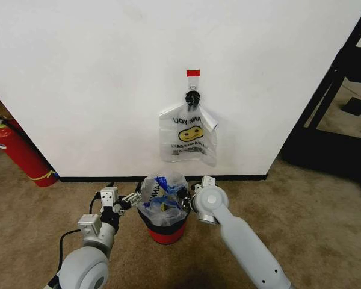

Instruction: Pick up the garbage bag from the wall and place it over the trash bin.

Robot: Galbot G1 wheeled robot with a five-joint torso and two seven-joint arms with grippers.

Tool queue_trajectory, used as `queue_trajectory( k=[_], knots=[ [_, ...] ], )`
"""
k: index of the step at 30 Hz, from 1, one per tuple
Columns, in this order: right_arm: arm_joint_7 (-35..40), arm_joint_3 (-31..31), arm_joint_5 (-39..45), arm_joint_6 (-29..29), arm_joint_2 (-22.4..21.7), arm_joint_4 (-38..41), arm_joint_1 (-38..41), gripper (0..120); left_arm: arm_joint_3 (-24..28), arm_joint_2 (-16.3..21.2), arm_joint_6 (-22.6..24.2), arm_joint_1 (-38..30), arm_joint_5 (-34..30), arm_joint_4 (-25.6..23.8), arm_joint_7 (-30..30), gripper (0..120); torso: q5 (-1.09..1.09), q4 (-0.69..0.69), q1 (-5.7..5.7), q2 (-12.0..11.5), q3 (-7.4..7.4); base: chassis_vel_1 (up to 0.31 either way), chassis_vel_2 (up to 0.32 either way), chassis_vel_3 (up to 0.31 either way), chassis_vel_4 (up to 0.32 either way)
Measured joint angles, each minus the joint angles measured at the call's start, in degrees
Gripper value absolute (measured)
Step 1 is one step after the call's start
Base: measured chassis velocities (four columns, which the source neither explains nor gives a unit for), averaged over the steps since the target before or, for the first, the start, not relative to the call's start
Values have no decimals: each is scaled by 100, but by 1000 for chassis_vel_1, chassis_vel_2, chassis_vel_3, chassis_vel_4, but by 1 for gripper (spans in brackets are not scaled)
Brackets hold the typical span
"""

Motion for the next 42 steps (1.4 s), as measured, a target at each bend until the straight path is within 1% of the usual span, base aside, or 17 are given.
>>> queue_trajectory(
  k=[1, 6, 7, 15, 19, 23, 24, 28, 30, 31, 32, 34, 35, 37, 38, 39, 42],
  knots=[
    [0, 0, 0, 0, 0, 0, 0, 23, 0, 0, 0, 0, 0, 0, 0, 100, 0, 0, 0, 0, 0, 0, 0, 0, 0],
    [-3, 94, -30, 2, 20, 74, -108, 2, -3, -17, -10, 82, 46, -21, 2, 100, 0, 0, 0, 0, 0, 0, 0, 0, 0],
    [-3, 103, -31, 3, 15, 100, -127, 1, -2, -21, -11, 82, 51, -22, 2, 100, 0, 0, 0, 0, 0, 0, 0, 0, 0],
    [-96, 278, -34, 7, -34, 393, -354, 1, 10, -34, -11, 83, 84, -57, 2, 100, 0, -1, 0, 0, 0, 0, 0, 0, 0],
    [-352, 463, -62, 11, -166, 737, -610, 1, 1, 4, 31, 100, 89, -146, 2, 100, 1, 1, 0, 0, 0, 0, 0, 0, 0],
    [-943, 783, -70, 10, -756, 1586, -1182, 1, 70, 274, 251, -40, 66, -457, 70, 100, 2, 0, 0, 0, 0, 0, 0, 0, 0],
    [-943, 783, -70, 10, -756, 1586, -1182, 1, 70, 274, 251, -40, 66, -457, 70, 100, 2, 0, 0, 0, 0, 0, 0, 0, 0],
    [-1392, 1103, -163, 5, -1310, 2095, -1685, 1, 239, 757, 395, -346, -32, -719, 242, 100, 1, -2, 0, 0, 0, 0, 0, 0, 0],
    [-1553, 1345, -166, 3, -1581, 2340, -2003, 1, 367, 1184, 407, -510, -73, -891, 463, 100, 1, -2, 0, 0, 0, 0, 0, 0, 0],
    [-1553, 1345, -166, 3, -1581, 2340, -2003, 1, 367, 1184, 407, -510, -73, -891, 463, 100, 1, -2, 0, 0, 0, 0, 0, 0, 0],
    [-1617, 1473, -167, 2, -1697, 2448, -2169, 1, 437, 1452, 406, -589, -77, -989, 606, 100, 0, -1, 0, 0, 0, 0, 0, 0, 0],
    [-1659, 1601, -168, 1, -1807, 2554, -2338, 1, 561, 1821, 400, -694, -63, -1117, 830, 100, 2, -1, 0, 0, -1, 0, 0, 0, 0],
    [-1673, 1679, -168, 0, -1872, 2617, -2436, 1, 720, 2116, 385, -786, 18, -1191, 1048, 100, 4, -2, -1, 0, 0, 0, 0, 0, 0],
    [-1676, 1723, -168, -1, -1947, 2682, -2511, 1, 1047, 2533, 255, -922, 546, -1234, 1541, 100, 0, -2, 0, 0, 0, 0, 0, 0, 0],
    [-1676, 1723, -168, -1, -1947, 2682, -2511, 1, 1047, 2533, 255, -922, 546, -1234, 1541, 100, 0, -2, 0, 0, 0, 0, 0, 0, 0],
    [-1676, 1689, -169, -1, -1983, 2702, -2503, 1, 1152, 2714, 180, -946, 947, -1233, 1781, 100, 0, -1, 0, 0, 0, 0, 0, 0, 0],
    [-1678, 1467, -181, -3, -2033, 2699, -2372, 1, 1219, 2984, 141, -955, 1638, -1242, 2093, 100, 1, 2, 0, 0, 0, 0, 0, 0, 0]
  ],
)
